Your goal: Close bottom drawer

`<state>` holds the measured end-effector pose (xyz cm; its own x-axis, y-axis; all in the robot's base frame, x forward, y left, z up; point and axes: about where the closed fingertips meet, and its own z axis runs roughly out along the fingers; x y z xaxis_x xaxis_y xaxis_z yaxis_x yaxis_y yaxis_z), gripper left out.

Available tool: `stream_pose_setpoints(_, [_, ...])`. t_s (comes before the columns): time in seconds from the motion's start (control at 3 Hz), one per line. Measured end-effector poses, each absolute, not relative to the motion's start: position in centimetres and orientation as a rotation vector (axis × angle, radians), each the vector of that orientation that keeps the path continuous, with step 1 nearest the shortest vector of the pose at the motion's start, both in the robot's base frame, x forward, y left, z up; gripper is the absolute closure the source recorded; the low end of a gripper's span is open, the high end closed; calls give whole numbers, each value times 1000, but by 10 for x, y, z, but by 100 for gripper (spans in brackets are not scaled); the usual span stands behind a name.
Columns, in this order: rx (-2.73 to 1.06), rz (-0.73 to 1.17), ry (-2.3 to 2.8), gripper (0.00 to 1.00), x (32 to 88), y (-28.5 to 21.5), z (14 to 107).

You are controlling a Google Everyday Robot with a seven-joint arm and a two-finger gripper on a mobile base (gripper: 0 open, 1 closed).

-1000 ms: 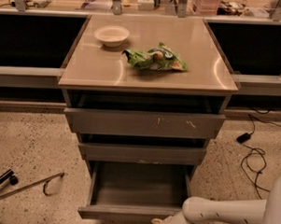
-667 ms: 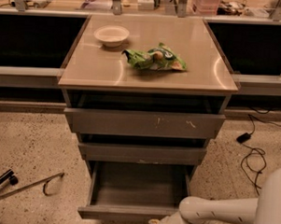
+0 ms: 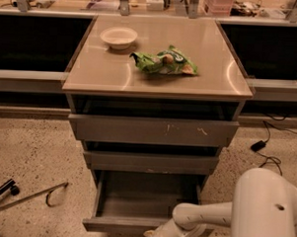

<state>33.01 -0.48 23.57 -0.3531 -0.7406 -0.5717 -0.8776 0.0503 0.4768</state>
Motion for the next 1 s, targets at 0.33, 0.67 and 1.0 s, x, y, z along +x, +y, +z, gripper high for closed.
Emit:
stream_pose_setpoints(0.33, [-1658,1188,2133,0,349,7,214])
stream_pose_setpoints(0.67, [-1636,1130,2113,0,379,12,207])
stream_pose_setpoints(1.0, [-1636,1129,2113,0,379,12,207])
